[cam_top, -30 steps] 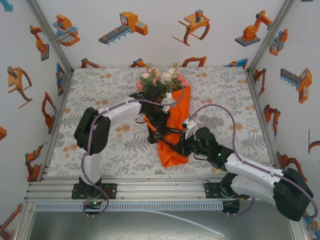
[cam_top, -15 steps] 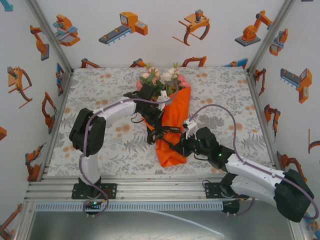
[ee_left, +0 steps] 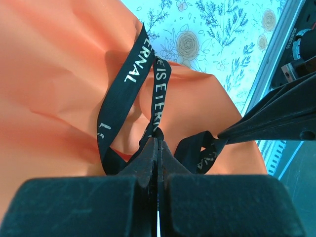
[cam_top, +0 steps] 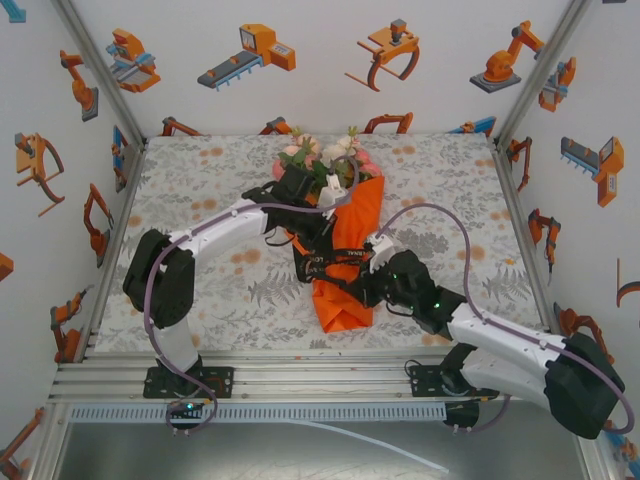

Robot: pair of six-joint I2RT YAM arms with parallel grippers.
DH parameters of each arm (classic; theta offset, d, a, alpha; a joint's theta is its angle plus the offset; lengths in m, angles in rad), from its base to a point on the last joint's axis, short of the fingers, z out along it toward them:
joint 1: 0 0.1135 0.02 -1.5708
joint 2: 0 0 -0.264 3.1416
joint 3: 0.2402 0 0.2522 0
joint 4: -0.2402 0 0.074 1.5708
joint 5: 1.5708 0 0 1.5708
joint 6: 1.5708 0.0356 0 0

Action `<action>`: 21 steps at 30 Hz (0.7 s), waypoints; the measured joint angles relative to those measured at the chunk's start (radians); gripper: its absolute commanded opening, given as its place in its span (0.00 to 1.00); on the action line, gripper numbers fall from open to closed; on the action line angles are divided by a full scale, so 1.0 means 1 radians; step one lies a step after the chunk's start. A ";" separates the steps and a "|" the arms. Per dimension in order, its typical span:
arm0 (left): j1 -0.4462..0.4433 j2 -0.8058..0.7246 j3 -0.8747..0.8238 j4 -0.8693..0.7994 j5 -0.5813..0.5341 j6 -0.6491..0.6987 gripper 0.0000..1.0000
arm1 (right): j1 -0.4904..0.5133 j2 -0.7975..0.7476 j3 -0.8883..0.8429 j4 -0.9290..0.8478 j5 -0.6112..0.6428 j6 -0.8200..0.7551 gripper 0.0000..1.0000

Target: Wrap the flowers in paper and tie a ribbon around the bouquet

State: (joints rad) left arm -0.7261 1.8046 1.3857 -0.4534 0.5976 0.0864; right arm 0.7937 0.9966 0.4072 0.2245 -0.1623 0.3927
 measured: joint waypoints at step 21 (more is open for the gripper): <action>-0.001 -0.047 -0.069 0.161 -0.073 -0.140 0.01 | 0.001 0.249 0.080 0.240 0.140 -0.012 0.38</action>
State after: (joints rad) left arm -0.7269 1.7576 1.3167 -0.2924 0.5243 -0.0532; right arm 0.7944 1.2453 0.4873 0.4641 -0.0223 0.3809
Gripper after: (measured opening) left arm 0.008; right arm 0.367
